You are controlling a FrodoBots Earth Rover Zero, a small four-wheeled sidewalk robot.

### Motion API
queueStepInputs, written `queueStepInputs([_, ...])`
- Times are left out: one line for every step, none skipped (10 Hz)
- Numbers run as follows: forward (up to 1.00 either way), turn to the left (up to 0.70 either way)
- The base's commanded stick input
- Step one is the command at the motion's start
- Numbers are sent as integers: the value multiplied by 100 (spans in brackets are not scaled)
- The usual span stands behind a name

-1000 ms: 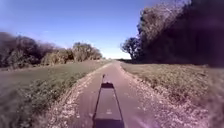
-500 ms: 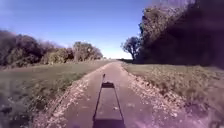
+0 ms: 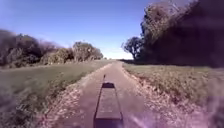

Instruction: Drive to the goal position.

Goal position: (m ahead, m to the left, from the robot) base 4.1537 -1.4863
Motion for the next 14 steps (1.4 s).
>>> queueStepInputs([85,0])
queueStepInputs([85,0])
queueStepInputs([85,0])
queueStepInputs([85,0])
queueStepInputs([85,0])
queueStepInputs([85,0])
queueStepInputs([85,0])
queueStepInputs([85,0])
queueStepInputs([85,0])
queueStepInputs([85,0])
queueStepInputs([85,0])
queueStepInputs([85,0])
queueStepInputs([85,0])
queueStepInputs([85,0])
